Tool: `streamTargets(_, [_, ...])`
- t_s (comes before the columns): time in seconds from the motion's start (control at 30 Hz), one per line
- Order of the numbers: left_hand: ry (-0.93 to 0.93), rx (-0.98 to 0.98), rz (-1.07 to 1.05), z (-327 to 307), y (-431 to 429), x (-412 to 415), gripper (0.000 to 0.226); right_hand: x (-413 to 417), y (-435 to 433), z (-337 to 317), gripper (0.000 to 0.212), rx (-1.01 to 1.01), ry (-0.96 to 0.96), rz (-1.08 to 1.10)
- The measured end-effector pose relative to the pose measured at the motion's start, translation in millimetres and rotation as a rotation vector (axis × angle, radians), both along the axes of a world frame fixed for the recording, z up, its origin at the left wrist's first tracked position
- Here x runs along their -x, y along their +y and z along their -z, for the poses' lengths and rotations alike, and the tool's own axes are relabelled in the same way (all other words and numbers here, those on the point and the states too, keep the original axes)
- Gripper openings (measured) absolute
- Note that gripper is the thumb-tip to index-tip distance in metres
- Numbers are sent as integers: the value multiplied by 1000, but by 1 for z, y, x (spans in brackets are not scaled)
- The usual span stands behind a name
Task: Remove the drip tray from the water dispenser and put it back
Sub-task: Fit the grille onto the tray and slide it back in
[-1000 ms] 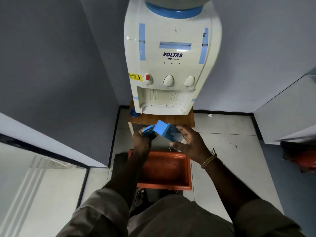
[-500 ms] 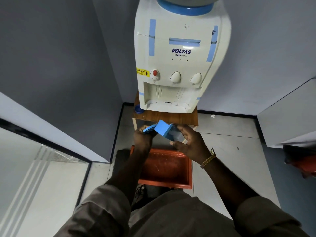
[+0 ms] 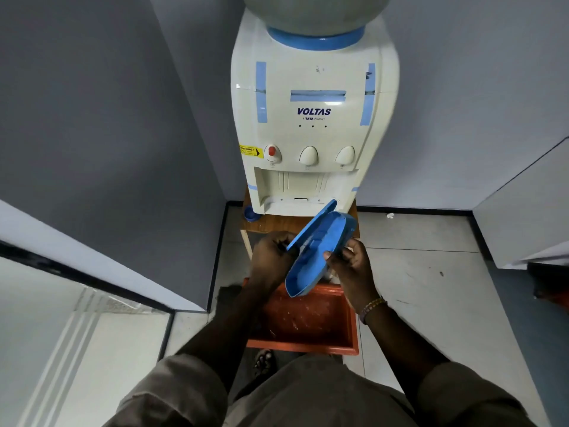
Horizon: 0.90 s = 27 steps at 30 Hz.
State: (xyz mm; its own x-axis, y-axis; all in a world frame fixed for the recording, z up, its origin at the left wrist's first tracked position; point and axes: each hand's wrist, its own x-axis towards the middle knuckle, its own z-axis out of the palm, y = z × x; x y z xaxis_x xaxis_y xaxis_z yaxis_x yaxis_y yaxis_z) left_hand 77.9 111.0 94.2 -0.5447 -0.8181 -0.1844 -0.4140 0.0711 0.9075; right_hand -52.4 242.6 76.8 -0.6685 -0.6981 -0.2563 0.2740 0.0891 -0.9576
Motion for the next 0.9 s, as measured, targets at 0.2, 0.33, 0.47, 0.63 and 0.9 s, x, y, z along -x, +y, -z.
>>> streamTargets(0.2, [-96,201,31,-4,15,9,15,5,-2,10,47,60,-198,108])
streamTargets(0.33, [-106,424,115,4,17,13,20,7,-5,14,48,96,-354,151])
streamTargets(0.47, [-167,557,301,9,14,13,41,8,-7,15,62,149,-509,198])
streamTargets(0.63, [-271,655,459,12,14,16,54,15,-7,14,57,188,-609,228])
streamTargets(0.9, [-437,487,592,6,11,22,58,22,-10,10,59,174,-729,238])
